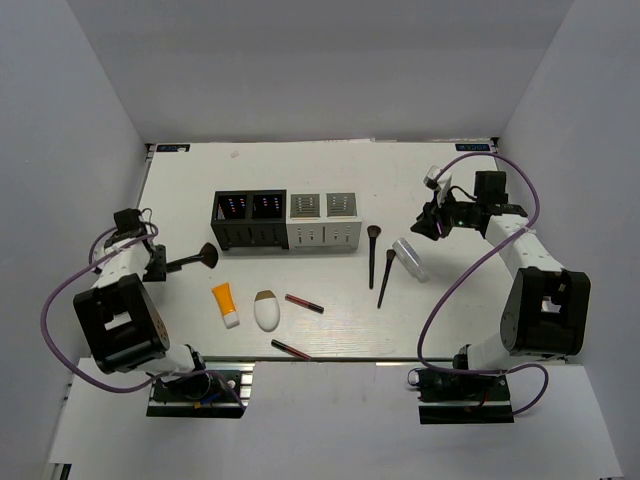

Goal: Organize the makeup

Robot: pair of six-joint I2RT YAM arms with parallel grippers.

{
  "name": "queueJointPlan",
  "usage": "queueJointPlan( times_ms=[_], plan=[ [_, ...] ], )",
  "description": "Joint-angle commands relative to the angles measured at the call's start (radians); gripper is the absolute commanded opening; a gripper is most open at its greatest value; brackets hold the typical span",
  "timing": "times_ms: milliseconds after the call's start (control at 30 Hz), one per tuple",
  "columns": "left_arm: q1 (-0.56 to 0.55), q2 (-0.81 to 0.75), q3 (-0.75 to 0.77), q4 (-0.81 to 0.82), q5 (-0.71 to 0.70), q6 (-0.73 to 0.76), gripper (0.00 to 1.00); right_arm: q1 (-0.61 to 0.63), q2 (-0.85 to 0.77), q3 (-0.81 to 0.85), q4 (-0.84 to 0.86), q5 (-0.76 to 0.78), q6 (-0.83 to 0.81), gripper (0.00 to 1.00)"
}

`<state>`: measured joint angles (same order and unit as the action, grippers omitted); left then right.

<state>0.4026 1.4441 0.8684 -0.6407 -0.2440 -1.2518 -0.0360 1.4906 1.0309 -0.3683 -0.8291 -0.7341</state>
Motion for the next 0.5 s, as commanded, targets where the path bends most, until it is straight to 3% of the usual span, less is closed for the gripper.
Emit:
queueJointPlan(
  times_ms=[0, 467],
  plan=[
    [0.018, 0.009, 0.015, 0.026, 0.006, -0.012, 0.51, -0.008, 0.007, -0.011, 0.026, -0.004, 0.004, 0.44],
    [0.036, 0.09, 0.011, 0.044, 0.008, -0.041, 0.49, -0.013, 0.016, 0.0, 0.026, 0.004, 0.006, 0.44]
  ],
)
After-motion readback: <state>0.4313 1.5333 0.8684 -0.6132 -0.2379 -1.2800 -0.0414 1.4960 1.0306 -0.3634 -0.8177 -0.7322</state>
